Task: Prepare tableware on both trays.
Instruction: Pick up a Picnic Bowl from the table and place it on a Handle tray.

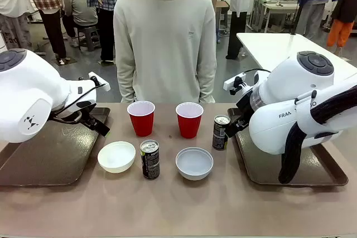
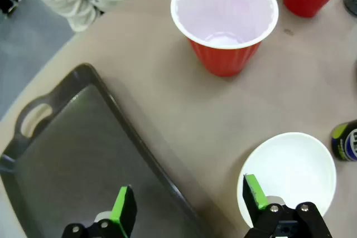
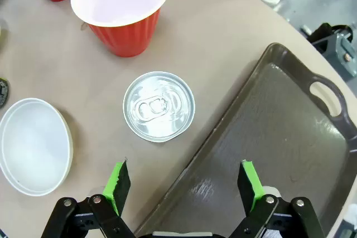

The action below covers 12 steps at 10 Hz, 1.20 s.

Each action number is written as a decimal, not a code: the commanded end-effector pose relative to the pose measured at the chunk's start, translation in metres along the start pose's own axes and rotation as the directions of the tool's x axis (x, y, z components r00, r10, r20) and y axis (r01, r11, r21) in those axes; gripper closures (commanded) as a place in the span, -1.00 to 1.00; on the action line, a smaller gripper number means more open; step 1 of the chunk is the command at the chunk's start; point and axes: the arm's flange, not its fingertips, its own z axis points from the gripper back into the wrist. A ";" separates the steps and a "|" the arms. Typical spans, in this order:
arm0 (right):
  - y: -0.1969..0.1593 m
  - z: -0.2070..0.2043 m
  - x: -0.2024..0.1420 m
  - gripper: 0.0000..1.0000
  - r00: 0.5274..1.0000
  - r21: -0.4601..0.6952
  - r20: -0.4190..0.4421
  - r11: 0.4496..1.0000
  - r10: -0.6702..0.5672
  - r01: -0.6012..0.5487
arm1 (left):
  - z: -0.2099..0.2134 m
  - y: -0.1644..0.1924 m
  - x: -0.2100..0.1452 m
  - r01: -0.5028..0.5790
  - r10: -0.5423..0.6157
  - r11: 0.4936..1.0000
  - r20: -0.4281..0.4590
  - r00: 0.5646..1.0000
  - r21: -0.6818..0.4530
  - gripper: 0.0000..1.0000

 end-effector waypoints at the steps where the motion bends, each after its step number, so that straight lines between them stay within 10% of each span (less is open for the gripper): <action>1: 0.000 0.000 0.000 -1.00 1.000 0.000 0.000 1.000 0.000 0.000 | 0.000 0.000 0.000 0.000 0.000 1.000 0.000 1.000 0.000 -1.00; 12: 0.000 0.000 0.000 -1.00 1.000 0.000 0.000 1.000 0.000 0.000 | 0.000 0.000 0.000 0.000 0.000 1.000 0.000 1.000 0.000 -1.00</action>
